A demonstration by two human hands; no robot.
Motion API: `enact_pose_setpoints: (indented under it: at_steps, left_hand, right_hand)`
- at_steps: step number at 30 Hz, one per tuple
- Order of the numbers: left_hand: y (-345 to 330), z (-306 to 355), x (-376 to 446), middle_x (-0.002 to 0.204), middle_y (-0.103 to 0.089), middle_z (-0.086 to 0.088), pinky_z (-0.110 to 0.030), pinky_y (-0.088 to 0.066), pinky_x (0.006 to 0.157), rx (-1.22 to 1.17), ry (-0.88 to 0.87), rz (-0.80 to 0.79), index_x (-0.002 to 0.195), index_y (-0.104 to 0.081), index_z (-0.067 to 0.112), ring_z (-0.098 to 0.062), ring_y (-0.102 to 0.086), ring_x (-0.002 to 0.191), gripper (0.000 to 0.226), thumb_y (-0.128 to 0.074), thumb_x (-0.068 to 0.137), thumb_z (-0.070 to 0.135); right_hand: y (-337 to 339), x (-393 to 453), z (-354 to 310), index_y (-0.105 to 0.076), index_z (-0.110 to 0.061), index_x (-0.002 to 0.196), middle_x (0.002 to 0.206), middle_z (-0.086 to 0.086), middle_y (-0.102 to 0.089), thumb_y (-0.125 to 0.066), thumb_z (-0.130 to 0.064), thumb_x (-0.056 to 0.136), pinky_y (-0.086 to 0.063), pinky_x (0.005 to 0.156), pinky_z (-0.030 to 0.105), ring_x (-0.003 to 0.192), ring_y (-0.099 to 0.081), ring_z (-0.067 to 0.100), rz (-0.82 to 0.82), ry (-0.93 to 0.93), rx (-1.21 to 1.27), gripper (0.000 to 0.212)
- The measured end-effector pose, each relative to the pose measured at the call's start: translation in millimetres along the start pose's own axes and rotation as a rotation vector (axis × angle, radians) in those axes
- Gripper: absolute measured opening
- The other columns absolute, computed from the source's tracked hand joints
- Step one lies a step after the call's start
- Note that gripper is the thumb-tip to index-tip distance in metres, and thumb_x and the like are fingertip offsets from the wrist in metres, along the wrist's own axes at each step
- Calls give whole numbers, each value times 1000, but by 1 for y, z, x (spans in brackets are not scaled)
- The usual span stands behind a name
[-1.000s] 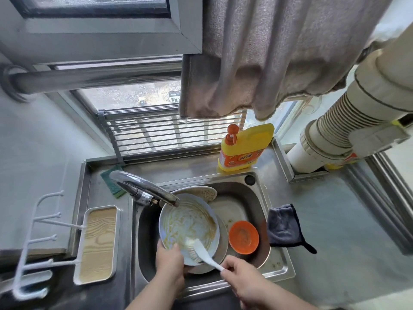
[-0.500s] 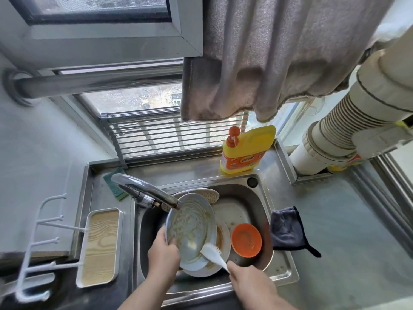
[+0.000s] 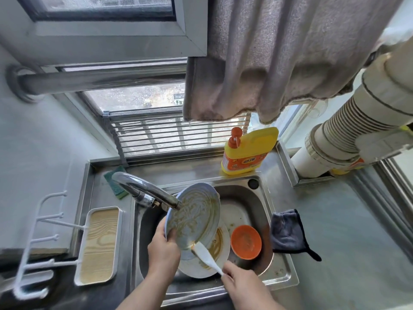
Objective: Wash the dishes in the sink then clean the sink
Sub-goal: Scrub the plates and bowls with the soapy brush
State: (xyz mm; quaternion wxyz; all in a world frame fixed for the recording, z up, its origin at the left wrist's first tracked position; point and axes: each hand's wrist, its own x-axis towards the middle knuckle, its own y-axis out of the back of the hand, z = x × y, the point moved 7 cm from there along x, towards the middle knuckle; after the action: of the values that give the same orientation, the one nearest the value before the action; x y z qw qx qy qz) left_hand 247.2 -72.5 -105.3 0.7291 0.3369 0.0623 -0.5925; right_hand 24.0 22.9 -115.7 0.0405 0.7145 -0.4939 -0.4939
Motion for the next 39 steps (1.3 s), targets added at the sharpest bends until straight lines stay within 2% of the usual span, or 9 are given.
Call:
enact_pose_setpoints:
  at_steps: [5,9,15,19,26,29,32,36,39]
  left_hand:
    - [-3,-13,-1,115,-73,27,-34,-51,99,1,-12,-132,136,-53,66,-1,-65,111,59,-62,101,18]
    - [-17,-31,3,129,-69,12,-41,-52,105,-4,95,-236,139,-43,70,-13,-65,117,48,-52,108,35]
    - [-43,-15,-4,125,-72,1,-50,-62,87,-353,221,-237,137,-50,49,-22,-75,106,30,-33,112,46]
    - [-30,-22,4,110,-77,4,-46,-62,61,-398,426,-196,126,-54,54,-27,-77,91,37,-24,108,65]
    - [-46,-23,-9,114,-76,0,-47,-62,59,-358,369,-259,130,-53,53,-31,-77,96,43,-28,99,71]
    - [-53,-18,-16,115,-72,0,-59,-63,64,-361,309,-231,114,-50,69,-36,-76,96,20,-38,107,55]
    - [-52,-22,-11,124,-69,3,-64,-62,76,-316,301,-196,103,-46,80,-34,-75,101,40,-33,113,43]
    - [-44,-16,1,122,-70,0,-63,-63,72,-326,277,-187,129,-47,57,-34,-75,99,28,-26,111,55]
    - [-31,-19,19,125,-72,-2,-53,-62,88,-307,195,-143,135,-51,49,-26,-73,107,36,-23,112,52]
  right_hand:
    - [50,28,23,-38,-32,107,95,6,-71,-39,-50,106,-50,68,41,90,-69,36,117,-35,-231,17]
    - [71,50,-8,-41,-29,101,98,7,-69,-32,-45,106,-48,70,41,92,-66,37,177,-44,-199,20]
    - [0,37,-71,-37,-28,97,96,11,-66,-35,-38,108,-41,75,43,92,-59,34,65,90,96,15]
    - [-14,1,-39,-39,-32,97,86,3,-62,-42,-46,102,-48,82,38,89,-58,29,-59,110,118,16]
    - [5,20,-42,-44,-33,87,72,-4,-52,-47,-40,104,-43,76,36,76,-50,13,-80,155,147,19]
    - [13,57,-54,-47,-24,87,73,-5,-50,-43,-32,106,-41,64,36,69,-47,15,45,-12,379,21]
    - [16,70,-48,-47,-20,87,71,1,-50,-39,-31,104,-31,46,28,57,-41,16,114,-171,576,22]
    - [-5,40,-58,-46,-25,85,71,-5,-49,-45,-31,105,-36,61,31,65,-43,8,-59,5,373,20]
    - [-7,12,-38,-46,-34,84,75,-8,-51,-48,-40,100,-39,68,22,75,-47,7,-176,85,251,18]
